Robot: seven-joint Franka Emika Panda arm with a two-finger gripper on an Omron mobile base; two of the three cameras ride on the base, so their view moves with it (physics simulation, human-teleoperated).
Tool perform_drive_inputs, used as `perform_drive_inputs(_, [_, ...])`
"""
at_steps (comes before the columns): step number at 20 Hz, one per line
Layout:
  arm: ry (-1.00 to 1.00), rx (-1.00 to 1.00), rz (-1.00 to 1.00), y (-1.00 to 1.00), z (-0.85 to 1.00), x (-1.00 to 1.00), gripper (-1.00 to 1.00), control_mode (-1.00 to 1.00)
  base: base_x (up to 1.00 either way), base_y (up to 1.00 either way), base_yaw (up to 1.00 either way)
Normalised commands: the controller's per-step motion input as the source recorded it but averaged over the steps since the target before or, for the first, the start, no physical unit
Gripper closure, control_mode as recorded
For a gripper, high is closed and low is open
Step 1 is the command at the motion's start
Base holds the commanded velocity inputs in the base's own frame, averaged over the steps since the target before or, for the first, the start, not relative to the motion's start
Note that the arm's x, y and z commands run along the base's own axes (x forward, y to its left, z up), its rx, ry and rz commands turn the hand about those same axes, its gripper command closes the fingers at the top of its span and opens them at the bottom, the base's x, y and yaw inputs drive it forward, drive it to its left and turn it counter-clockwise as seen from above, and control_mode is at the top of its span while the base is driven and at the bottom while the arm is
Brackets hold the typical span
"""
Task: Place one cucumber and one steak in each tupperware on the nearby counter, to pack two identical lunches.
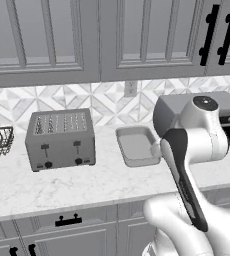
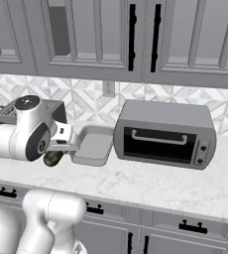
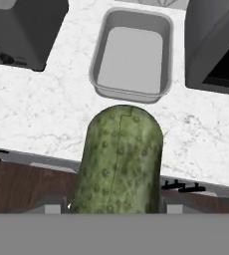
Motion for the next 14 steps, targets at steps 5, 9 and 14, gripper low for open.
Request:
perform_drive_inputs(5, [0.00,0.03,0.07,0.11,-0.52,0.98,1.00,-1.00,0.00,0.00,0.00])
perform_drive_inputs(9, [0.05,0.00,0.02,0.02,-0.52,0.89,1.00,-1.00,0.00,0.00,0.00])
perform_drive_inputs(14, [0.03,0.00,0.01,-0.02,-0.02,0.46,1.00,-1.00,0.00,0.00,0.00])
